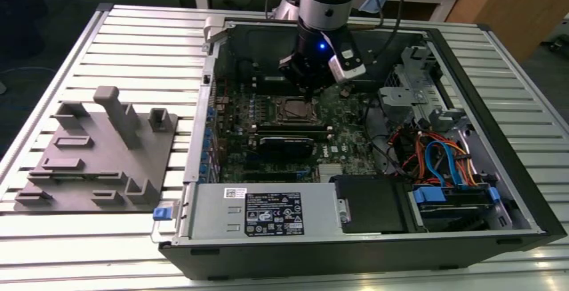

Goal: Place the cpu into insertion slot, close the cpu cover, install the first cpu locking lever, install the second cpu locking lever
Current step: 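Install the second cpu locking lever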

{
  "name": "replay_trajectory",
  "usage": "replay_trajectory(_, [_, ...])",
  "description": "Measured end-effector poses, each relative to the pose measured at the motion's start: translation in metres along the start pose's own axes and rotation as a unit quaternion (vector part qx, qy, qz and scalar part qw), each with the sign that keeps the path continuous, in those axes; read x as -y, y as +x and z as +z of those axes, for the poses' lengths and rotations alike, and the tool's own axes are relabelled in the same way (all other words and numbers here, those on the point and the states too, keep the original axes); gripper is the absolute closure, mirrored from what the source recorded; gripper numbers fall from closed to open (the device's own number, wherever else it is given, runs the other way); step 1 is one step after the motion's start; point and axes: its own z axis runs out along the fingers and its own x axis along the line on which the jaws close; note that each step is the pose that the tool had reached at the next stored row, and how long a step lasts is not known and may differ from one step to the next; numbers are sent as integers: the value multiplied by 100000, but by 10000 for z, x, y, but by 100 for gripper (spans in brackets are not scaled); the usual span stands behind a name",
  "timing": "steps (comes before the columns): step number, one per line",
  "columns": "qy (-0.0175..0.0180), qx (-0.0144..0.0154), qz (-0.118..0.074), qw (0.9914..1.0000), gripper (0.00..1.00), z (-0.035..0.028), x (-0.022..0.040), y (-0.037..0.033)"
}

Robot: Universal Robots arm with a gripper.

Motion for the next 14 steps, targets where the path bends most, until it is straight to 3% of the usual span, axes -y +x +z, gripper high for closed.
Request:
replay_trajectory(3, [-38,-2,-4,100000,89,-1,74,-4])
replay_trajectory(6, [-910,-63,7,99996,89,-1,125,-6])
replay_trajectory(7, [-998,-63,9,99995,89,-1,127,-6])
replay_trajectory(14, [-1011,-64,11,99995,89,-1,129,-6])
